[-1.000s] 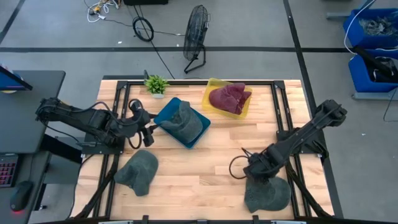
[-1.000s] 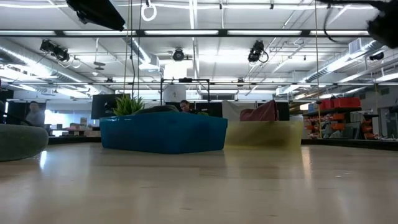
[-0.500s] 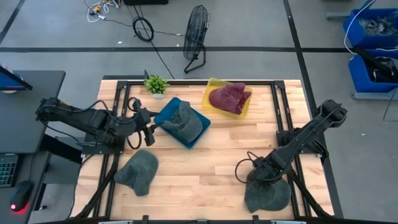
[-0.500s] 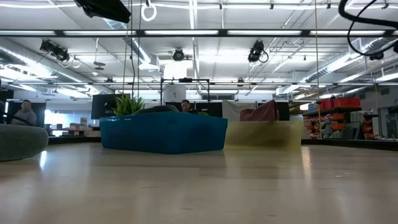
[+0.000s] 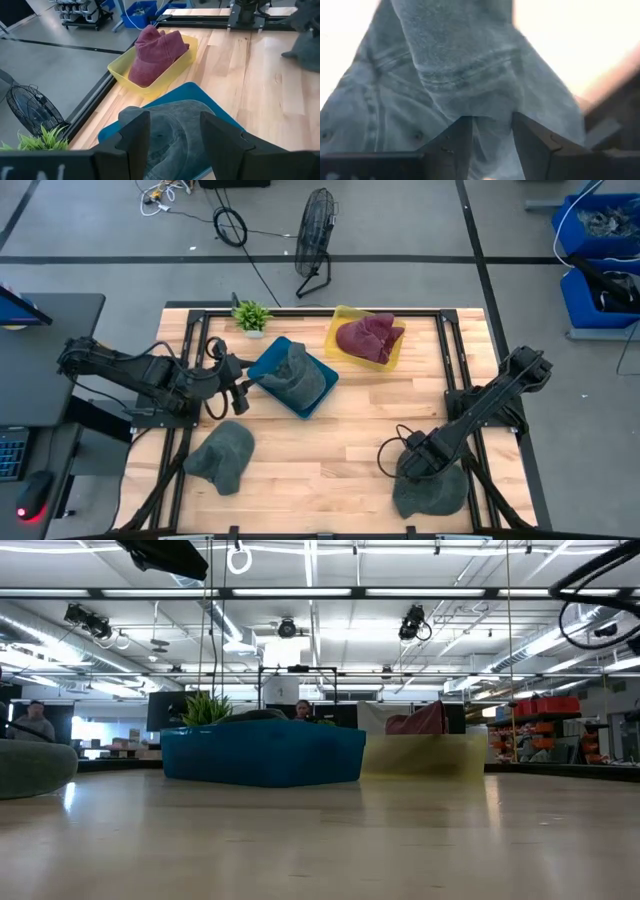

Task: Pick & Place hat
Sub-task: Put the right black cap into the blue bin

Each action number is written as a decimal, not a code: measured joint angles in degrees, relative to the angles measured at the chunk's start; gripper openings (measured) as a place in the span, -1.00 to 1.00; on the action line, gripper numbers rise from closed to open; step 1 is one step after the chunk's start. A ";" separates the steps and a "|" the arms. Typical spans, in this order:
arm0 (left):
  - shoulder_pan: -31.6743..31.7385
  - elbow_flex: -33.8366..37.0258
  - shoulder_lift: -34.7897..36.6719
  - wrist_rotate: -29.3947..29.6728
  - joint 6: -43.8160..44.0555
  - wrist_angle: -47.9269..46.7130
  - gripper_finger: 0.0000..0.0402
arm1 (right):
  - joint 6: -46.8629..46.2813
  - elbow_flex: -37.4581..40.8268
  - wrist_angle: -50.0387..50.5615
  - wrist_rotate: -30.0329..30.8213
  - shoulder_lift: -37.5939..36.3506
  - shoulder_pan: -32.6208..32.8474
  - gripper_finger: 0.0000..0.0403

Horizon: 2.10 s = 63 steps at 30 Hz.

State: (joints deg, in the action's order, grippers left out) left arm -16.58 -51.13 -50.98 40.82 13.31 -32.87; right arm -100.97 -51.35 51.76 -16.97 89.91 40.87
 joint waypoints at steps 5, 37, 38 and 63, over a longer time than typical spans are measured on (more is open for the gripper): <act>0.00 0.00 0.00 0.02 0.43 0.06 -0.12 | -0.38 5.62 -8.55 -3.02 2.63 -0.68 -0.49; 4.20 -0.02 -21.76 -17.64 -10.68 25.17 -0.12 | 48.20 -13.25 0.20 30.49 -4.84 -26.77 -0.98; 4.91 -0.02 -23.71 -19.47 -12.04 29.30 -0.12 | 49.95 -13.27 -0.86 31.00 -4.85 -27.47 -0.98; 14.88 -0.02 -41.90 -38.99 -21.55 62.53 -0.12 | 65.78 -12.59 -15.70 31.51 -4.61 -34.37 -0.98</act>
State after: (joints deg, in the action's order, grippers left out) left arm -1.69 -51.16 -92.88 1.82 -8.24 29.66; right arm -35.19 -63.94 36.06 14.54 85.30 6.50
